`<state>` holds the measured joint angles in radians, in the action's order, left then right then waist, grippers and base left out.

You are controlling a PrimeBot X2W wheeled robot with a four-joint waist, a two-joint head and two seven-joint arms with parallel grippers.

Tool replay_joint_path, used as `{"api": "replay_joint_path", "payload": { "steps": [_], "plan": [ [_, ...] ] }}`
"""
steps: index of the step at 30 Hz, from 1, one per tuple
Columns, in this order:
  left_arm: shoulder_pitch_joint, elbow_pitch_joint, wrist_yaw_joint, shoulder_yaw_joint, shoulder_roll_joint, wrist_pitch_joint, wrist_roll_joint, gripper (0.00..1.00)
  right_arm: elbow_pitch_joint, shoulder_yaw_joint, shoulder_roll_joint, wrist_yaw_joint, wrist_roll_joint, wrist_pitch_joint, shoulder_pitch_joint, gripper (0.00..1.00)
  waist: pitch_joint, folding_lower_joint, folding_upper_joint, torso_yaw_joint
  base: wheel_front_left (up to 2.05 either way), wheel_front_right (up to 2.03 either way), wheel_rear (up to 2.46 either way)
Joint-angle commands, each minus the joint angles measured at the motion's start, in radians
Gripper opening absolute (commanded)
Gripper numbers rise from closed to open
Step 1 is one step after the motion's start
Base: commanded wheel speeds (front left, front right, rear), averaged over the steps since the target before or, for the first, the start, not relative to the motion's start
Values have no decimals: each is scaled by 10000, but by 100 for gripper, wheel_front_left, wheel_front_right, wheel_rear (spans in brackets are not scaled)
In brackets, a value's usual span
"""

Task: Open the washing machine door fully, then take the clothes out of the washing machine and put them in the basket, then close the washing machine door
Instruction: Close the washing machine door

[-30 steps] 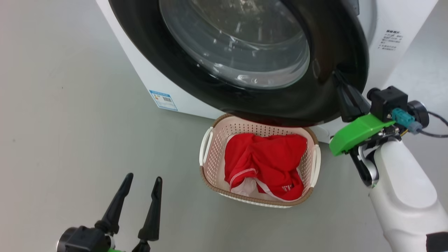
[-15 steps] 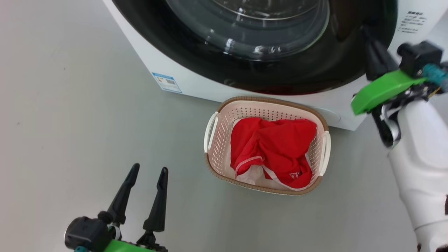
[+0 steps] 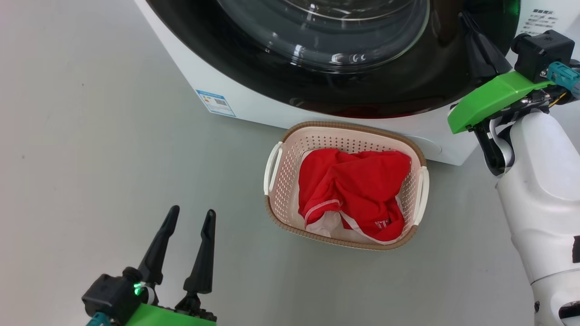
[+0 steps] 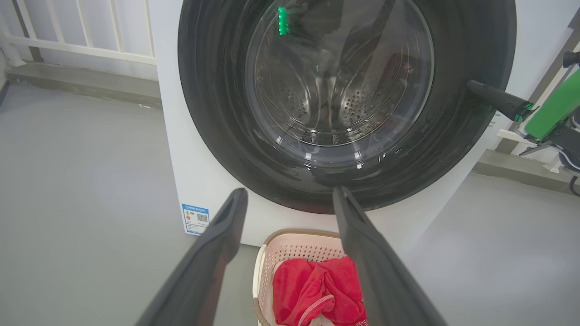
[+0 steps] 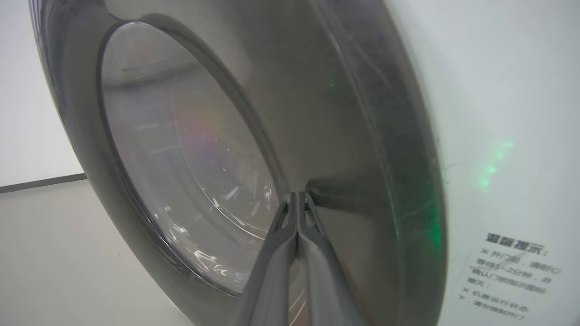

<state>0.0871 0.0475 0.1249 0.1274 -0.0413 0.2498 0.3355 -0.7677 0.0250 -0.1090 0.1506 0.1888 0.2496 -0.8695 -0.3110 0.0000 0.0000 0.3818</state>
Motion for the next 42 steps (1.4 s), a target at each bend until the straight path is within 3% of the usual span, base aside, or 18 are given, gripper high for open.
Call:
{"api": "replay_joint_path", "payload": {
  "steps": [1, 7, 8, 9, 10, 20, 30, 42],
  "plan": [
    [244, -200, 9, -368, -90, 120, 24, 100, 400, -125, -204, -199, 190, 120, -410, 0, 64, 0, 0, -62, 0, 0, 0],
    [208, -225, -271, -528, -90, 120, 1, 100, 640, 224, -35, -199, 640, 121, 218, 0, 291, 0, 0, -322, 0, 0, 0],
    [187, -223, -296, -538, -90, 120, 6, 100, 747, 281, -26, -199, 698, 121, 369, 12, 337, 0, 0, -376, 0, 0, 0],
    [163, -205, -314, -541, -90, 120, 2, 100, 866, 340, -9, -199, 745, 121, 544, 32, 386, 0, 0, -441, 0, 0, 0],
    [136, -159, -316, -525, -90, 120, -13, 100, 1004, 381, 20, -199, 797, 121, 732, 100, 433, 0, 0, -515, 0, 0, 0],
    [51, 254, -308, -430, -89, 120, -24, 100, 2526, 778, 313, -199, 854, 121, 2978, 100, 1081, 0, 0, -1488, 0, 0, 0],
    [-124, 112, -426, -823, -89, 120, 8, 100, 4481, 416, 474, -199, 316, 122, 5329, 100, 1714, 0, 0, -2612, 0, 0, 0],
    [-446, -64, -465, -1210, -89, 120, -140, 100, 6067, -350, 462, -199, -208, 122, 6912, 100, 2505, 0, 0, -3608, 0, 0, 0]
  ]
}}
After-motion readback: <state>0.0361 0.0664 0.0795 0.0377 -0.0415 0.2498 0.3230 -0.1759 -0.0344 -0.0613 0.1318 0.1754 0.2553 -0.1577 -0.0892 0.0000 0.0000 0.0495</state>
